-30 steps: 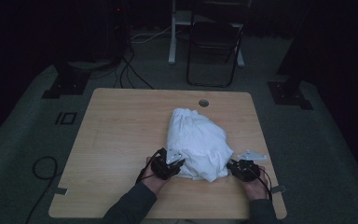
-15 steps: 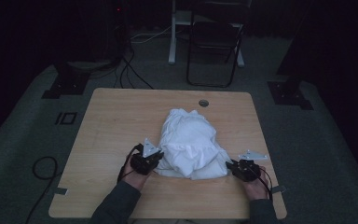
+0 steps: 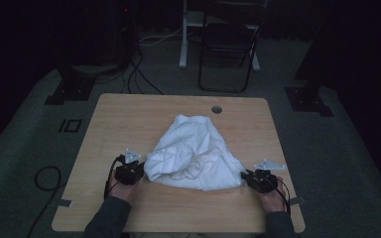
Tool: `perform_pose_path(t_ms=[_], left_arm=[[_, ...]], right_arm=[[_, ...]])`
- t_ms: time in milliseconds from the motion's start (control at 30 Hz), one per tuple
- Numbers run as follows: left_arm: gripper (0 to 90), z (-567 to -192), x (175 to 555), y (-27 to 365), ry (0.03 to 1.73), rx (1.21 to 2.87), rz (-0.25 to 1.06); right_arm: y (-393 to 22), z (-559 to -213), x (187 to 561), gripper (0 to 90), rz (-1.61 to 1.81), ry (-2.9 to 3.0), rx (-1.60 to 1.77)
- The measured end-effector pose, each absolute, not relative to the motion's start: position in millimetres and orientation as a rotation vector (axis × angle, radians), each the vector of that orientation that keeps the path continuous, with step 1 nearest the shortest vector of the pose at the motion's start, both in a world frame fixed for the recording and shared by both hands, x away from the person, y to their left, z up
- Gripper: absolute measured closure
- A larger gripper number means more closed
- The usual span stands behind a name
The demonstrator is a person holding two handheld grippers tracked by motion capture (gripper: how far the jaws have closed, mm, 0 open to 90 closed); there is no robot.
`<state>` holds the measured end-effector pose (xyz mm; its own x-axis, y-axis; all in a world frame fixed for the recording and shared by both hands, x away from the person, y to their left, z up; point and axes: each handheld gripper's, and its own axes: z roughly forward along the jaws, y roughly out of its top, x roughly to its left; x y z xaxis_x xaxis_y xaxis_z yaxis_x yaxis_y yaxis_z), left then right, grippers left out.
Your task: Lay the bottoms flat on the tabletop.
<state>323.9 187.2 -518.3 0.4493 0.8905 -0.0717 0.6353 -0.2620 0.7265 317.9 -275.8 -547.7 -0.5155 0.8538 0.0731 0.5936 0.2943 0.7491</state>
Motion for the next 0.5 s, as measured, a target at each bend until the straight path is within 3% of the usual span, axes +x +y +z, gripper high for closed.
perform_pose_path(t_ms=[100, 233, 500], left_arm=[[83.8, -520.1, 321.4, 190.9, 1.245, 1.961, 0.446], [68.0, -516.3, 315.9, 197.9, 1.26, 1.922, 0.438], [57.9, -508.1, 300.2, 202.1, 1.257, 1.873, 0.413]], right_arm=[[-275.9, -547.7, 318.0, 75.2, 1.064, 2.228, 1.308], [-276.0, -547.7, 318.0, 75.2, 1.065, 2.228, 1.308], [-275.9, -547.7, 317.8, 75.1, 1.065, 2.227, 1.309]])
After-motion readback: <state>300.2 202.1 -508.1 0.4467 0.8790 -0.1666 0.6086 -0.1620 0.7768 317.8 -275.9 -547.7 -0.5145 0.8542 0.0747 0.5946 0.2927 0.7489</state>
